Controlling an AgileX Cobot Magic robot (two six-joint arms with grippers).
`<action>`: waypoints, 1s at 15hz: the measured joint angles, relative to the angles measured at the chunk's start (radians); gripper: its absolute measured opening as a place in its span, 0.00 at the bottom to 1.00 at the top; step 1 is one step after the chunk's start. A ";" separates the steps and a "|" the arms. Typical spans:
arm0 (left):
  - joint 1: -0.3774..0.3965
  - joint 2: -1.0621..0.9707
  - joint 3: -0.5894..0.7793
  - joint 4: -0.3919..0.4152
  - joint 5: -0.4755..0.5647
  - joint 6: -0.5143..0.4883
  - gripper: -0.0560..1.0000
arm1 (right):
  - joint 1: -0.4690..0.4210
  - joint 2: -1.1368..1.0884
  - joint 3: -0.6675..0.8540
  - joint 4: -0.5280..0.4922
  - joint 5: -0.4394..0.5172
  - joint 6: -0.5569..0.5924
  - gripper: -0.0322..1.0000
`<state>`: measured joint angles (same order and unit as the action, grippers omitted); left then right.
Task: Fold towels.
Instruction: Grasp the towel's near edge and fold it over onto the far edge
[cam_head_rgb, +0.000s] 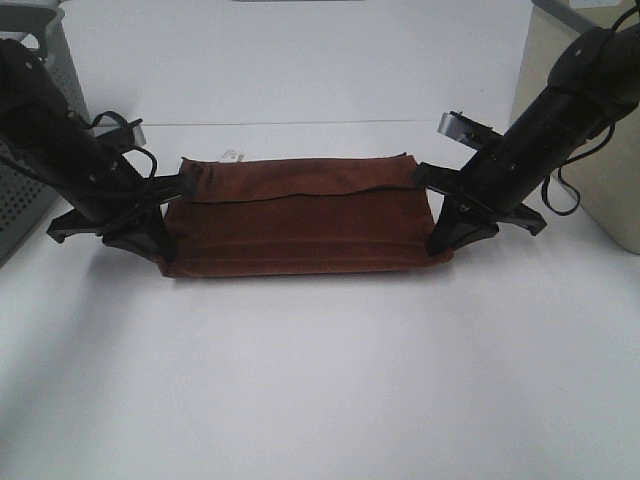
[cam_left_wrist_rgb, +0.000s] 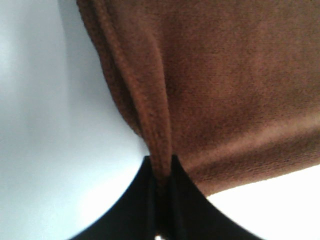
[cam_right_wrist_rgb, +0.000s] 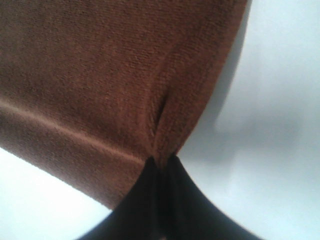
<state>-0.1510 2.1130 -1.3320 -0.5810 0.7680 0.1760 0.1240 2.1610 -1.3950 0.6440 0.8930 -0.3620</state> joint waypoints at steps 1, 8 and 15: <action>0.000 -0.010 0.000 -0.006 -0.013 0.000 0.07 | 0.000 -0.001 -0.003 0.001 0.000 -0.001 0.03; 0.000 0.018 -0.218 0.018 -0.048 -0.114 0.06 | 0.000 0.059 -0.305 -0.008 0.025 0.020 0.03; 0.035 0.247 -0.544 0.053 -0.031 -0.187 0.07 | 0.000 0.288 -0.616 -0.026 0.059 0.058 0.03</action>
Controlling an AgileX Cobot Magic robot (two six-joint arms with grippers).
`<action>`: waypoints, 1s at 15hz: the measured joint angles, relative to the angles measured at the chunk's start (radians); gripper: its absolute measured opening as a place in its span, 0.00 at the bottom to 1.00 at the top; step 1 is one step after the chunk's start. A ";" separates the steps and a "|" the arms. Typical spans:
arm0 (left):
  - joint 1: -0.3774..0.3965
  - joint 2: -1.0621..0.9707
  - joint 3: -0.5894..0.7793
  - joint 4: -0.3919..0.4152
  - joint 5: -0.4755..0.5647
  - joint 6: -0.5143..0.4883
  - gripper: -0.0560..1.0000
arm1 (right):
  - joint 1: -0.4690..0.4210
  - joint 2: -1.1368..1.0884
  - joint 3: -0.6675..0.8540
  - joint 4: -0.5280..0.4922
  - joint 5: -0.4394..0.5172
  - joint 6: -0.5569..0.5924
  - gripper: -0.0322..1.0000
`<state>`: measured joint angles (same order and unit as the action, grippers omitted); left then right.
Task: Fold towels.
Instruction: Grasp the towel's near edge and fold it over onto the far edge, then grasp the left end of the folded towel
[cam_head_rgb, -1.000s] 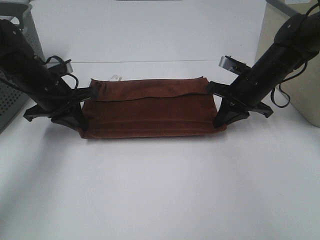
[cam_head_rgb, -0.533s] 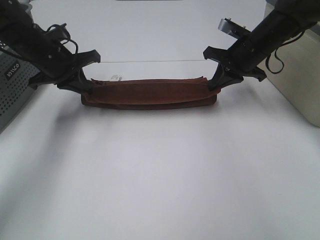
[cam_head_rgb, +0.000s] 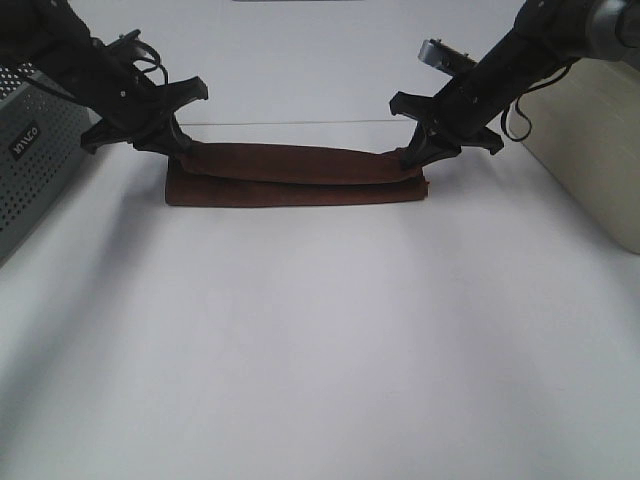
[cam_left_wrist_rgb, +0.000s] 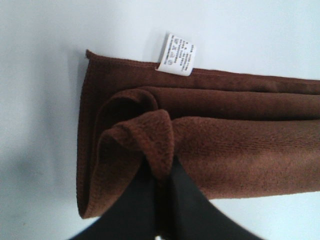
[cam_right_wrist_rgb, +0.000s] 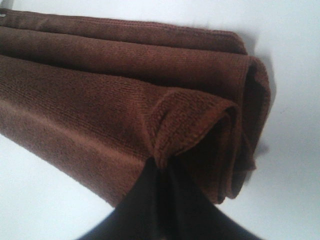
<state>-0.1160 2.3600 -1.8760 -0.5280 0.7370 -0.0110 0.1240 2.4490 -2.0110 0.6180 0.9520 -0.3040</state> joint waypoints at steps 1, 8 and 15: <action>0.001 0.019 -0.001 -0.001 0.002 0.000 0.08 | 0.000 0.012 0.000 0.000 -0.021 0.000 0.03; 0.004 0.038 -0.010 0.023 -0.030 -0.001 0.78 | 0.000 0.008 -0.003 0.006 -0.044 0.001 0.73; 0.004 0.052 -0.014 0.043 -0.028 -0.015 0.82 | 0.000 -0.032 -0.003 -0.062 -0.048 0.026 0.78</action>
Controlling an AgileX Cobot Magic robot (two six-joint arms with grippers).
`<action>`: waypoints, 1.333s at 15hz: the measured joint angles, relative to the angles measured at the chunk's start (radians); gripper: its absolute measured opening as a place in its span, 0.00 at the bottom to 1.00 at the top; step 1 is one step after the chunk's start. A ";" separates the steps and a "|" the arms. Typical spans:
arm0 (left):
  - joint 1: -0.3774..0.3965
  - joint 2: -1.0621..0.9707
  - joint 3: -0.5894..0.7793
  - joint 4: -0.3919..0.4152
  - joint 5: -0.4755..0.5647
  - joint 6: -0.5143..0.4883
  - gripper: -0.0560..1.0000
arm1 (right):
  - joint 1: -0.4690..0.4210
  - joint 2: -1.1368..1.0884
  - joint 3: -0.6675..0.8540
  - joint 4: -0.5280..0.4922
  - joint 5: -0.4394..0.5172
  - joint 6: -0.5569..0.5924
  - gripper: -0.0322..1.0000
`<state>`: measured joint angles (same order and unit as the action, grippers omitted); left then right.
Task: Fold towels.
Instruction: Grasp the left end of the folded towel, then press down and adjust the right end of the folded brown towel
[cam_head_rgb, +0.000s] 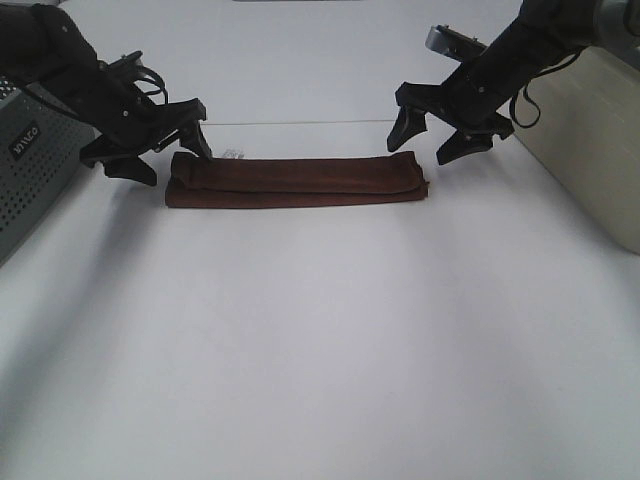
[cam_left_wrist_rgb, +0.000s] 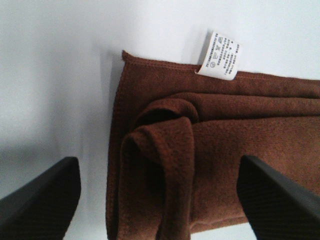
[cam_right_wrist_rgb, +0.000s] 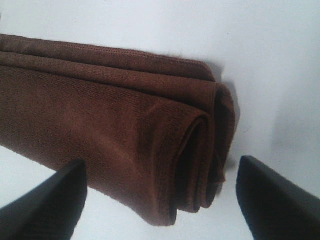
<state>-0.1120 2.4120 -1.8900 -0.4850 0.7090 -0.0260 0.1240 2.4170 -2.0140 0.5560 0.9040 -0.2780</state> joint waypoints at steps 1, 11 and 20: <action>-0.003 0.013 0.000 -0.002 -0.016 0.008 0.82 | 0.000 0.000 0.000 -0.002 0.000 0.000 0.78; -0.016 0.064 -0.005 -0.075 -0.062 0.041 0.20 | 0.000 0.000 0.000 -0.005 0.000 0.000 0.78; -0.011 -0.095 -0.005 0.110 0.027 0.012 0.11 | 0.000 0.000 0.000 -0.005 0.016 0.022 0.78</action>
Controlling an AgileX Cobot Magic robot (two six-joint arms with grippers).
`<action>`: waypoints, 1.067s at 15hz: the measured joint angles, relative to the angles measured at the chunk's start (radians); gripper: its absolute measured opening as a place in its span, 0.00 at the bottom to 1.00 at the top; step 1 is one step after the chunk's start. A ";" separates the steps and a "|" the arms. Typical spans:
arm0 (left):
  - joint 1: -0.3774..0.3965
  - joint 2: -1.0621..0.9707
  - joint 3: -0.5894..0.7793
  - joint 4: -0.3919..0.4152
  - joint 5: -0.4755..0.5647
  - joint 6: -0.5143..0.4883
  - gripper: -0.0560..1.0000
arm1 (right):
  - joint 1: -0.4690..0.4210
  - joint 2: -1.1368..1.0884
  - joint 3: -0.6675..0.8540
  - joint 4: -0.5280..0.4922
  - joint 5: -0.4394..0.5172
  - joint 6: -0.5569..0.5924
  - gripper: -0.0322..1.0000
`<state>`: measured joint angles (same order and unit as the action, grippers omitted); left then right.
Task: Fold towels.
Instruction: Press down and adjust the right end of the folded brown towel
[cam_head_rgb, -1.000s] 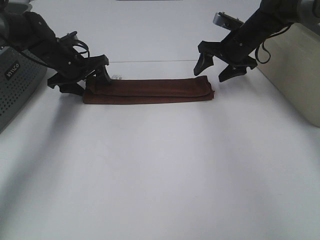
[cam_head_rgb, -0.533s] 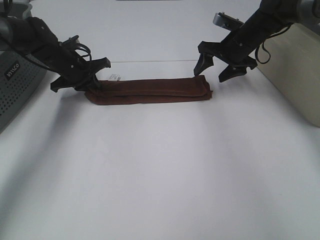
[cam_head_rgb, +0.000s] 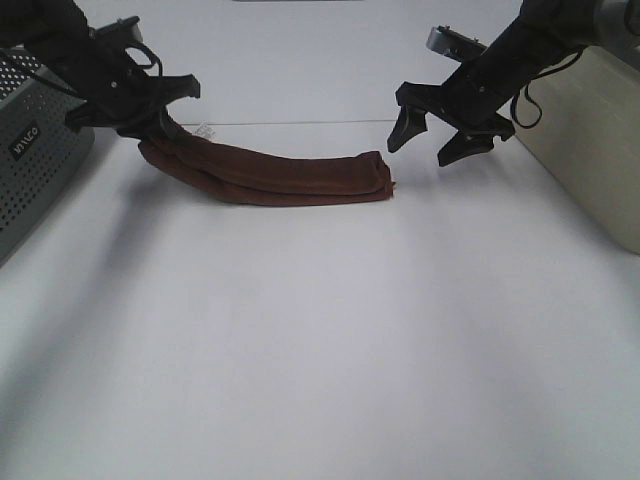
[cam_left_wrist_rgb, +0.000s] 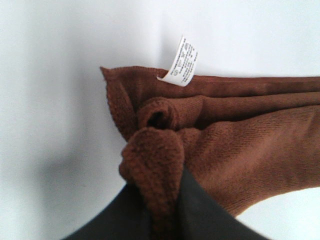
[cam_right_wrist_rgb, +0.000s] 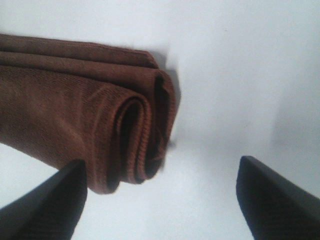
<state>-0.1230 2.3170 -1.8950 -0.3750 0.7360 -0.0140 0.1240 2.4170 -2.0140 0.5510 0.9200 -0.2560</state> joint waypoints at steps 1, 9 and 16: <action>0.000 -0.032 0.000 0.029 0.016 -0.036 0.11 | 0.000 0.000 0.000 0.000 0.015 0.001 0.78; -0.107 -0.064 -0.064 -0.107 0.036 -0.169 0.11 | 0.000 0.000 0.000 -0.001 0.105 0.001 0.78; -0.191 0.063 -0.064 -0.320 -0.138 -0.169 0.44 | 0.000 0.000 0.000 -0.001 0.149 0.001 0.78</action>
<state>-0.3140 2.3800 -1.9590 -0.6950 0.5980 -0.1830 0.1240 2.4170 -2.0140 0.5500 1.0690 -0.2550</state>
